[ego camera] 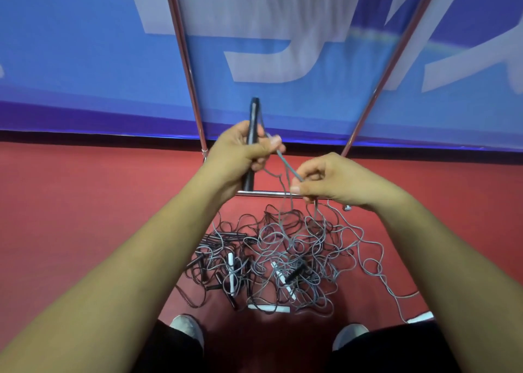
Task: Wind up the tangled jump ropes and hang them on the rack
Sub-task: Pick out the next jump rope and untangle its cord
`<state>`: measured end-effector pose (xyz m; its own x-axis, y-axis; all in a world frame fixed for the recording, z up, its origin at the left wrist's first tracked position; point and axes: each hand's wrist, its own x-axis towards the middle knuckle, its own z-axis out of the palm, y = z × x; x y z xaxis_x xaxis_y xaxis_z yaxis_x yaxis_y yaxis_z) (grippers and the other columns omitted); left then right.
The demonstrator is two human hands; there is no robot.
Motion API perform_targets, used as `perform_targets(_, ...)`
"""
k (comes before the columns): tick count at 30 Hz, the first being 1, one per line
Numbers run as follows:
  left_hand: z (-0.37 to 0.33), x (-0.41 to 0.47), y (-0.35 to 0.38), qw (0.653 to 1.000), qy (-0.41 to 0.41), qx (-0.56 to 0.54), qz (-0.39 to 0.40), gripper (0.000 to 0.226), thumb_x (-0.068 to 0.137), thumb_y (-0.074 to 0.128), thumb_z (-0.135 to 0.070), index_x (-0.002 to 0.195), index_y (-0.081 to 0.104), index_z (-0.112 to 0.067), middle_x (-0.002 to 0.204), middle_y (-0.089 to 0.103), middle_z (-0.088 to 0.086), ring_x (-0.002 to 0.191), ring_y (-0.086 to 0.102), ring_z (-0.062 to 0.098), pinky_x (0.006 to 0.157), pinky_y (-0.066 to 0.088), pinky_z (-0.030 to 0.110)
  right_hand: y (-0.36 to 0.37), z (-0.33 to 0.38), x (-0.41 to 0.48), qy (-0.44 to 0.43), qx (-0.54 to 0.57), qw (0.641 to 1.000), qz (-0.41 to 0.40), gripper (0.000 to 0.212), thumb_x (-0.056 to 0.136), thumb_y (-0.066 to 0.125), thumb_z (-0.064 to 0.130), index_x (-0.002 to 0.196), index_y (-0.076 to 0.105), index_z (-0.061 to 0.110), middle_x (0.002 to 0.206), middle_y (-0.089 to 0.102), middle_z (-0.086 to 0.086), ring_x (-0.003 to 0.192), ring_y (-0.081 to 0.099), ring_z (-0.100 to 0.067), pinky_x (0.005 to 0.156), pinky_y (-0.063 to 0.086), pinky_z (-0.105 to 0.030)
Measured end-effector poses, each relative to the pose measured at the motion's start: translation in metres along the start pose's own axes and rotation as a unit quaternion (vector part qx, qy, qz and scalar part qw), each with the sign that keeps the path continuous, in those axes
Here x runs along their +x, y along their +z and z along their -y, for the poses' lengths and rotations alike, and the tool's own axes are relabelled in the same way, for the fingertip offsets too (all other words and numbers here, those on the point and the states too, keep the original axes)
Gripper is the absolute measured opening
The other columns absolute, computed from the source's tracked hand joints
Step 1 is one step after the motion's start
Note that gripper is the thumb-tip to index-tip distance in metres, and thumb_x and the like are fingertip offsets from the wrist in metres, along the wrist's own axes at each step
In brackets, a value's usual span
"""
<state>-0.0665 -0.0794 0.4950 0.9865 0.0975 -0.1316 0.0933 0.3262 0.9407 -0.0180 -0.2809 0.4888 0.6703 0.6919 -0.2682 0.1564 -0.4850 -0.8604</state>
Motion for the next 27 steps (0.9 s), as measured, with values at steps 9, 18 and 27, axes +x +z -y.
perform_targets(9,-0.007,0.013,-0.05,0.982,-0.003,0.104,-0.155,0.022,0.093,0.067,-0.004,0.095,0.045,-0.01,0.077,0.071,0.009,0.047,0.051,0.01,0.039,0.035,0.016,-0.02,-0.079,0.0,0.154,-0.079,0.985,0.014,0.018,0.087,0.076,0.023,0.069,0.074,0.02,0.064,0.068,0.013,0.059,0.056,0.002,0.067,0.042,-0.016)
perform_targets(18,0.002,0.003,-0.041,0.916,-0.016,0.391,-0.083,0.026,0.088,0.072,-0.015,0.078,0.048,-0.018,0.076,0.075,0.006,0.053,0.062,0.015,0.049,0.038,0.025,-0.008,-0.006,0.003,0.03,-0.058,0.998,-0.01,0.015,0.075,0.085,0.025,0.076,0.079,0.011,0.068,0.072,-0.011,0.061,0.054,-0.013,0.065,0.041,-0.026)
perform_targets(27,0.003,-0.01,-0.011,0.928,-0.077,0.291,0.22,0.01,0.099,0.058,-0.01,0.09,0.058,-0.005,0.052,0.054,-0.007,0.039,0.038,0.006,0.038,0.031,0.017,-0.009,0.01,-0.001,-0.032,0.008,0.999,-0.027,0.008,0.083,0.078,0.02,0.084,0.079,0.012,0.069,0.07,-0.009,0.064,0.061,-0.01,0.066,0.049,-0.024)
